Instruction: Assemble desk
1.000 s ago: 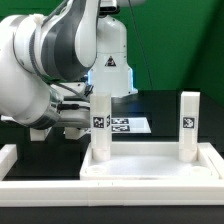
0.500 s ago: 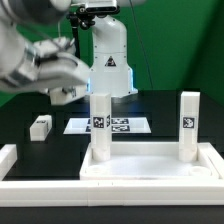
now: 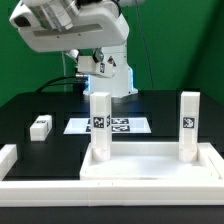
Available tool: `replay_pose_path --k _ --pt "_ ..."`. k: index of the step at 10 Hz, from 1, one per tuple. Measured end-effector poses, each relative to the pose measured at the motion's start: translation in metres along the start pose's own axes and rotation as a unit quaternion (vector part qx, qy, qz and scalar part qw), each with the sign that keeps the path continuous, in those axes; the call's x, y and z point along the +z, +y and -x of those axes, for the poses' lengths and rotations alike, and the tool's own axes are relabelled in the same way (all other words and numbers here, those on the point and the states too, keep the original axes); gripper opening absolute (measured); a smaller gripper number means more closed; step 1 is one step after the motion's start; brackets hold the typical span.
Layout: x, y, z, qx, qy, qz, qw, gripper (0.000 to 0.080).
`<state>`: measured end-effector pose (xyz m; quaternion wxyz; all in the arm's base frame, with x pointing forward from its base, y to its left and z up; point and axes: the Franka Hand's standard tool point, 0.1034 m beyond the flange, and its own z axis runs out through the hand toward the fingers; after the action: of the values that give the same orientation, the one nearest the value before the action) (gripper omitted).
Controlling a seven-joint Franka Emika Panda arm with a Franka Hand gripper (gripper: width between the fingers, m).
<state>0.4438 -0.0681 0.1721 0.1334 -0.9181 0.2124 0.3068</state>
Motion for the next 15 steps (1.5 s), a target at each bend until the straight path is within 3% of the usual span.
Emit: replay_pose_path --k 2,3,4,5,6,9,10,11,12,13,14,15 --pt "-0.001 -0.008 -0.007 -0.002 0.072 -0.005 0.997 0.0291" --pt "0.008 -0.031 -0.018 0.046 0.132 0.004 0.990 0.0291" --pt "0.006 -0.071 -0.016 0.042 0.171 0.017 0.984 0.0291" --pt "-0.010 -0.086 -0.019 0.018 0.191 0.020 0.981 0.0291" --pt "-0.031 -0.089 -0.029 0.020 0.233 0.008 0.972 0.0291" --pt "-0.022 -0.096 -0.030 0.005 0.317 0.001 0.948 0.0291" --pt "-0.028 -0.101 -0.035 -0.001 0.361 0.003 0.933 0.0291" --pt "-0.045 -0.115 -0.038 -0.033 0.409 0.033 0.911 0.0291" --pt "-0.056 -0.131 -0.039 -0.071 0.456 0.048 0.886 0.0291" --pt "-0.054 -0.145 -0.035 -0.101 0.501 0.048 0.858 0.0291" --pt "-0.044 -0.150 -0.025 -0.113 0.525 0.038 0.843 0.0291" --pt "-0.040 -0.148 -0.026 -0.113 0.532 0.030 0.838 0.0291"
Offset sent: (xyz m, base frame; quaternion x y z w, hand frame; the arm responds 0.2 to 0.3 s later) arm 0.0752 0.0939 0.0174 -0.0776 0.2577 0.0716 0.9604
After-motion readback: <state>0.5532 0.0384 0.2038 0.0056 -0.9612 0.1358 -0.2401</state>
